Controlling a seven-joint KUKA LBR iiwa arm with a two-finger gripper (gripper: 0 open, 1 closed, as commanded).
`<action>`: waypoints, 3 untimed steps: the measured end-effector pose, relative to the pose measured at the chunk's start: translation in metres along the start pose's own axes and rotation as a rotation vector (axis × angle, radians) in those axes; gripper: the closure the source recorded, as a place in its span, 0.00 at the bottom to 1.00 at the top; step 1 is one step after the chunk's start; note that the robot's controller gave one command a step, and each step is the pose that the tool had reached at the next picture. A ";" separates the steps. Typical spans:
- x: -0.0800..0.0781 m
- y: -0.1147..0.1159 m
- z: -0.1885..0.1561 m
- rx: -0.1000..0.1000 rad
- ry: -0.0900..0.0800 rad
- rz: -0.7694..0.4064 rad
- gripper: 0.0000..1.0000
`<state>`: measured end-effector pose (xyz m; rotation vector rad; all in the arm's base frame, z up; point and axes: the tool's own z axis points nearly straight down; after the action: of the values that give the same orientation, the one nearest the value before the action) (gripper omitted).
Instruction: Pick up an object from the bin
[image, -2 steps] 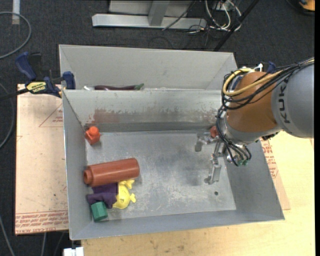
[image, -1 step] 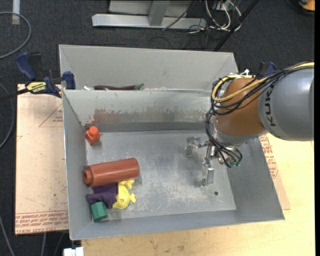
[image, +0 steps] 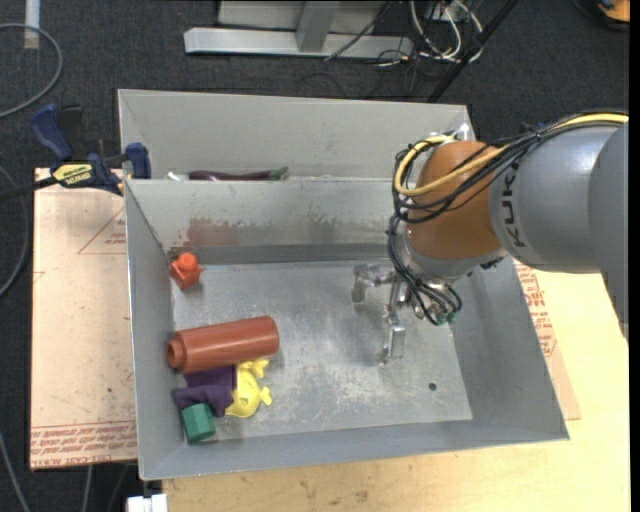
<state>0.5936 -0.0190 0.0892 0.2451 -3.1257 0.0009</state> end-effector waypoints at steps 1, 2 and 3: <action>-0.012 0.029 -0.052 -0.005 -0.011 -0.005 0.00; -0.040 0.034 -0.042 0.003 -0.024 -0.051 0.00; -0.004 0.088 -0.010 -0.003 -0.011 -0.073 0.00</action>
Offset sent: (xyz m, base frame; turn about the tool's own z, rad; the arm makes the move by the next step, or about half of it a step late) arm 0.0538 0.0572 -0.0178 -0.1155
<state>0.5843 0.0687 0.0988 0.3607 -3.1253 -0.0058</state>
